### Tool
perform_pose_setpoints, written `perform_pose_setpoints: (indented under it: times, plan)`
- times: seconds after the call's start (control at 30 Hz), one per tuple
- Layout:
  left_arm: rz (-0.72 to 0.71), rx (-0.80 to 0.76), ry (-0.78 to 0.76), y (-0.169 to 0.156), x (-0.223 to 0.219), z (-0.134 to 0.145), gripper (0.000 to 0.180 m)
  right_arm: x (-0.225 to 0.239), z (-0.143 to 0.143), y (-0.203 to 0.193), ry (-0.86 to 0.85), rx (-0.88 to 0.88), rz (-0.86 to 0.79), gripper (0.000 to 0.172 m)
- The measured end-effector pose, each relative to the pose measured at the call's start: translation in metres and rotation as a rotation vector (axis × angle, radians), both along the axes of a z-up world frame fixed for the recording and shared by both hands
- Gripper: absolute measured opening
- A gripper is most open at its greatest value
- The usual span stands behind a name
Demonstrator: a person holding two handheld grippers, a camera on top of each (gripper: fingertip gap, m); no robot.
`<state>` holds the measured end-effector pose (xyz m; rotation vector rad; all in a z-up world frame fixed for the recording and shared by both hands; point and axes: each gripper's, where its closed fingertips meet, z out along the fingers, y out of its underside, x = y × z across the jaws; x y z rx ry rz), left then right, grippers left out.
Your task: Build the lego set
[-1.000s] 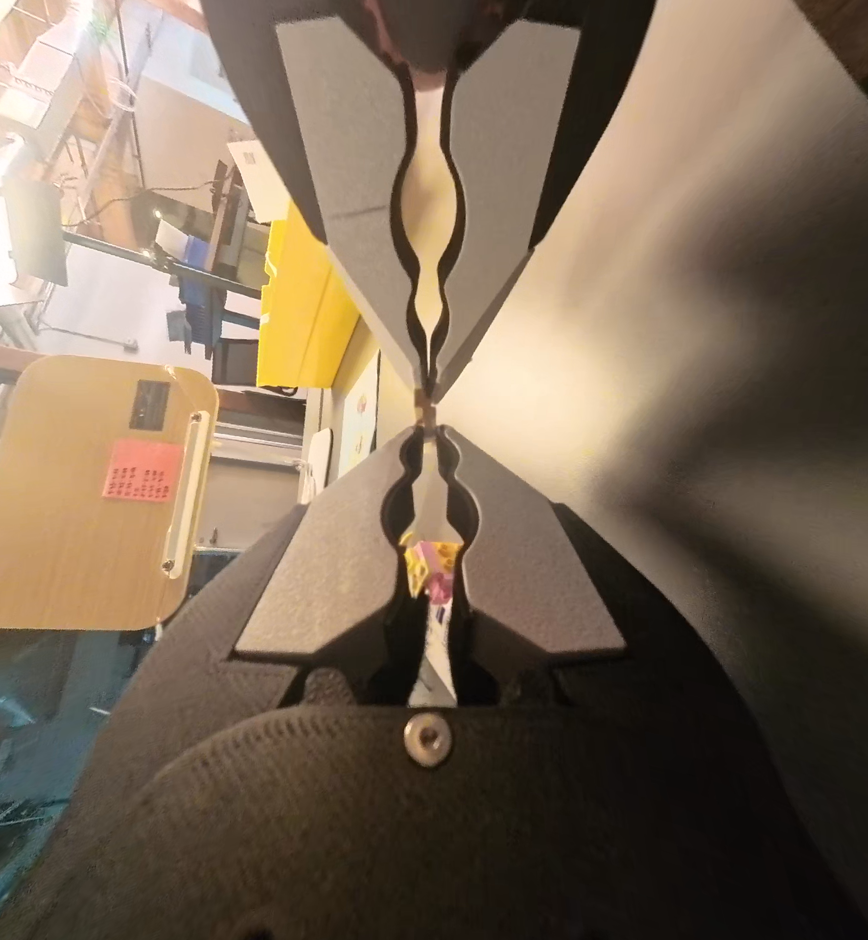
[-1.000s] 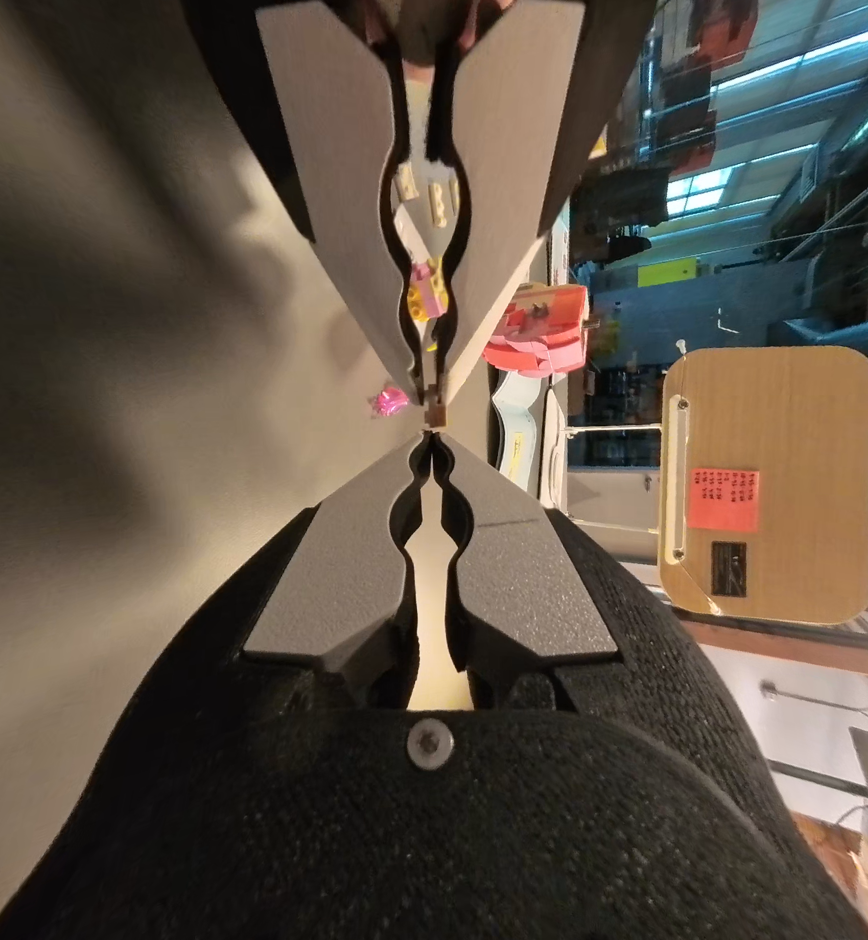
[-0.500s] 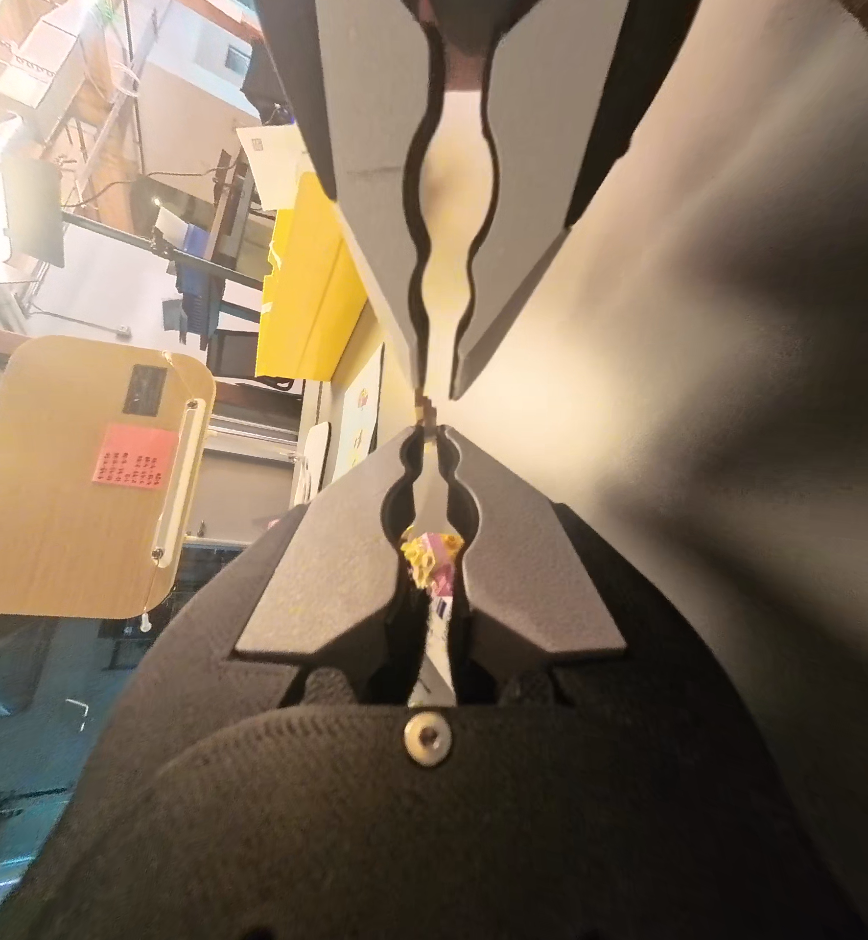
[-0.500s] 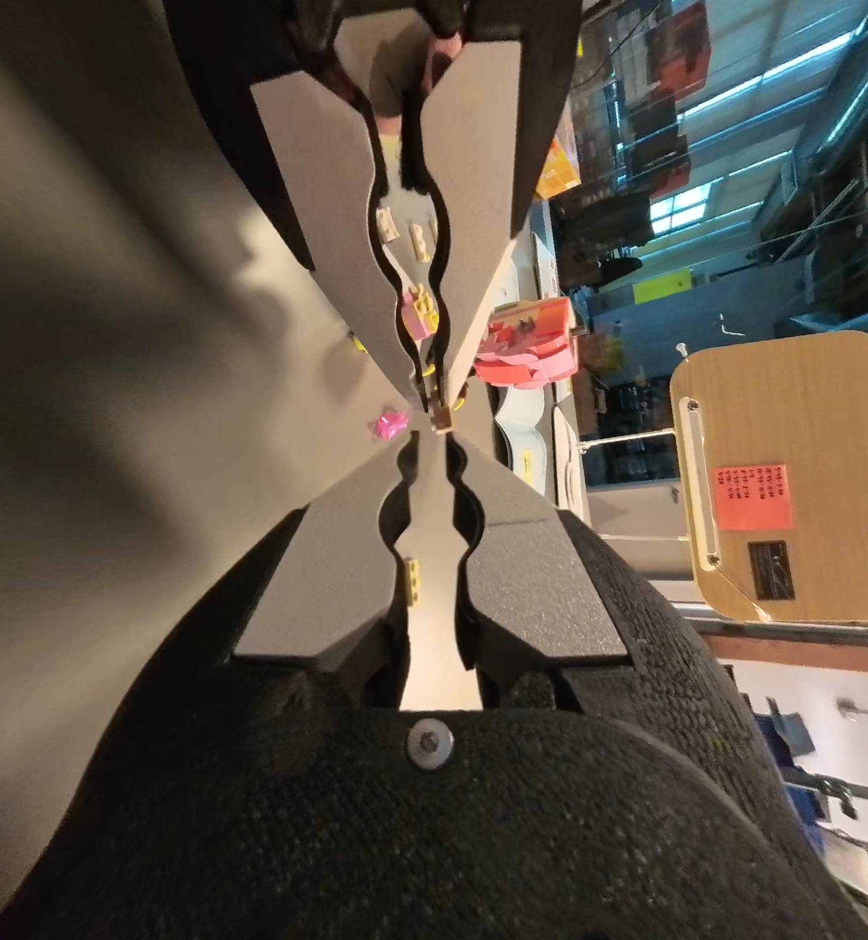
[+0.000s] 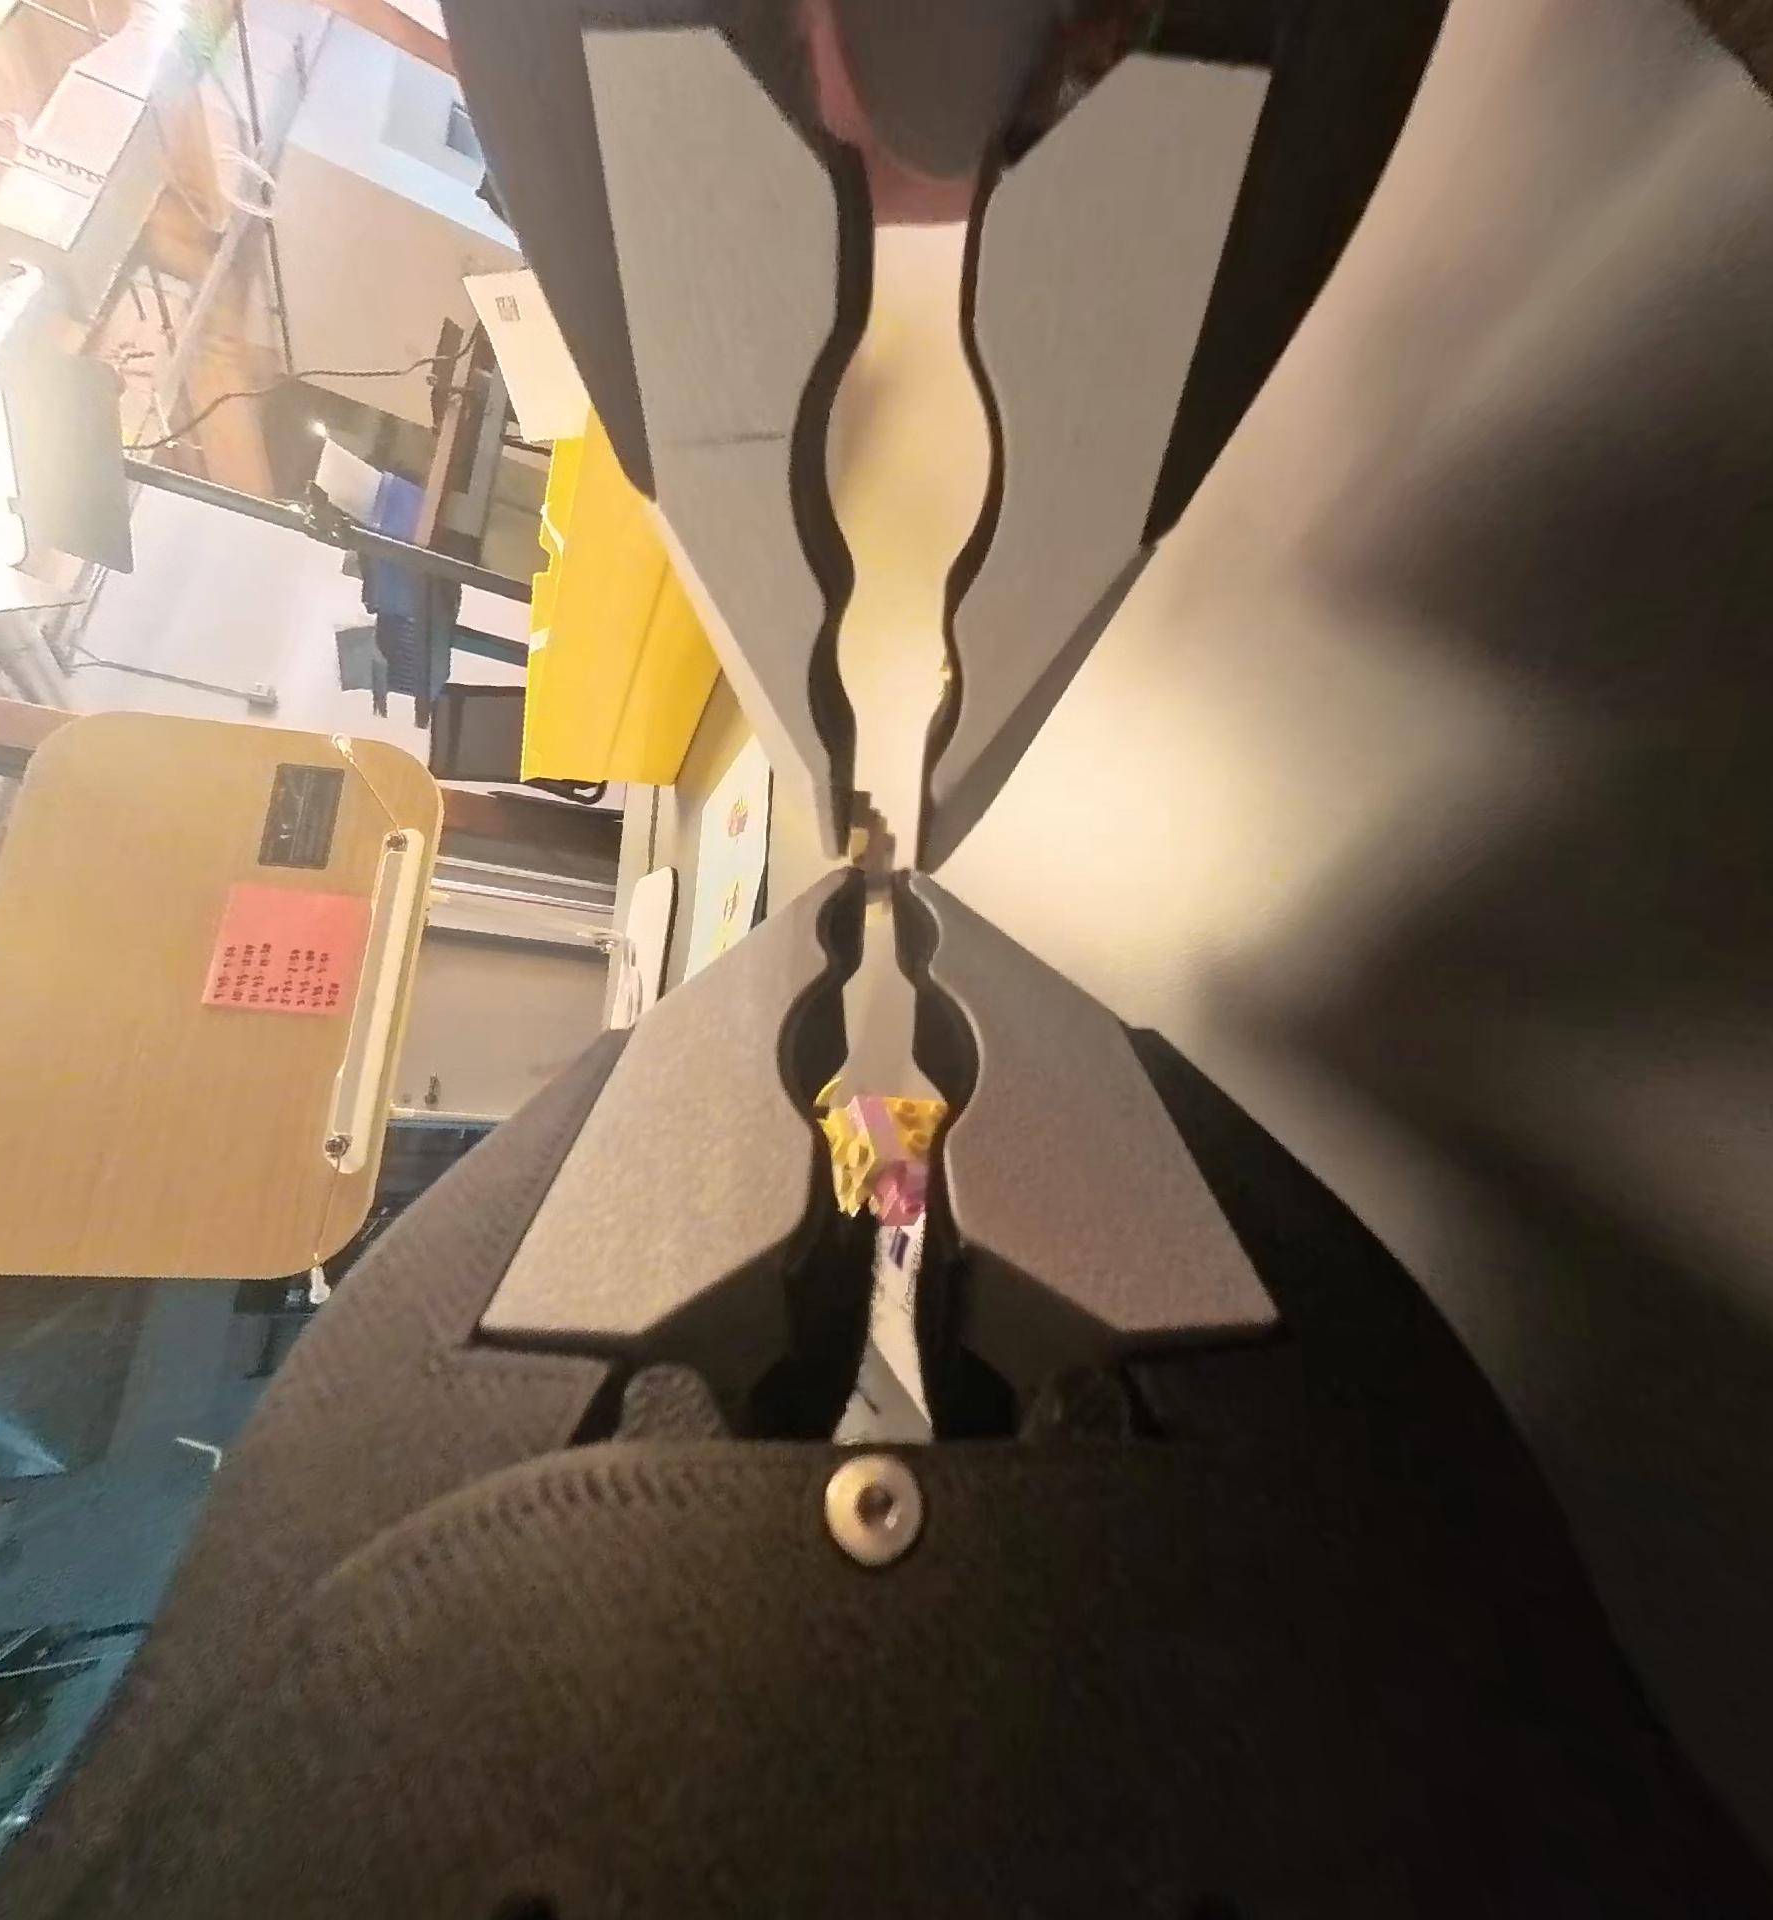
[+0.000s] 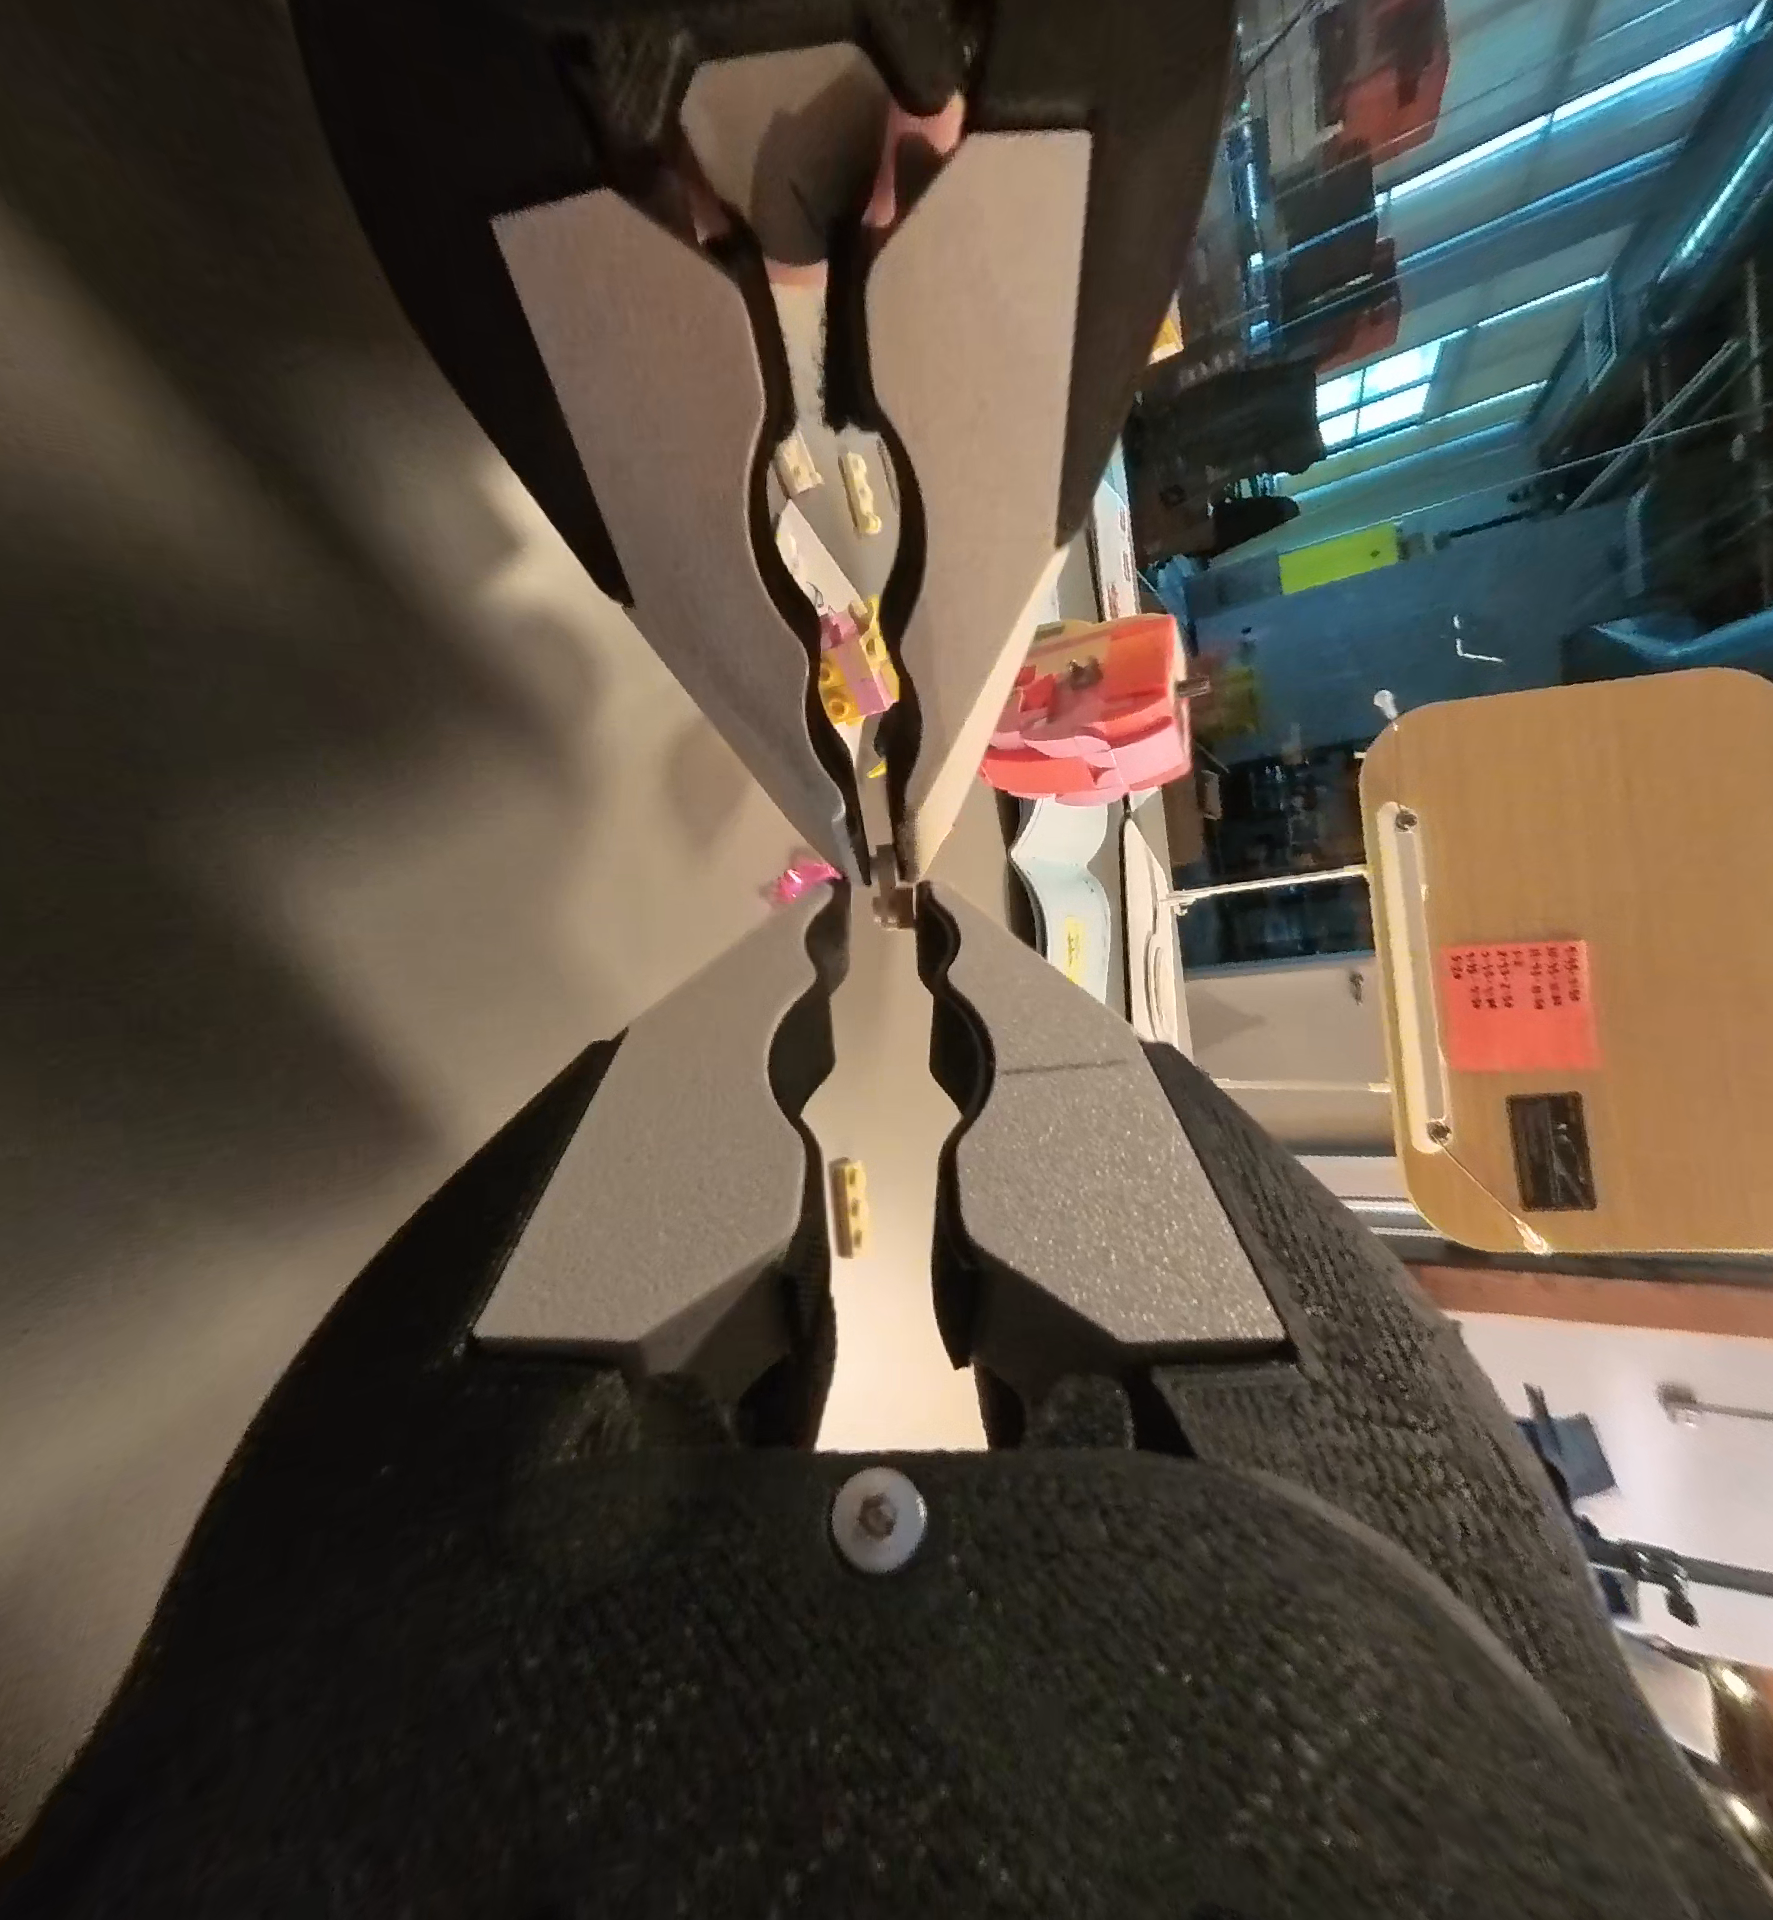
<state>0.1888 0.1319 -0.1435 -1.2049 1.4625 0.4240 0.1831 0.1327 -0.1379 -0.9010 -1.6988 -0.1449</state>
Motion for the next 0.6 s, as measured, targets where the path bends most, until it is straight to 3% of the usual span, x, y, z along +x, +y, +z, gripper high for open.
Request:
perform_pose_setpoints:
  times: [0.6]
  plan:
    - [-0.006, 0.019, 0.037, 0.0003, 0.0012, -0.0025, 0.003, 0.0013, -0.002, -0.0006, 0.005, 0.003, -0.008, 0.006]
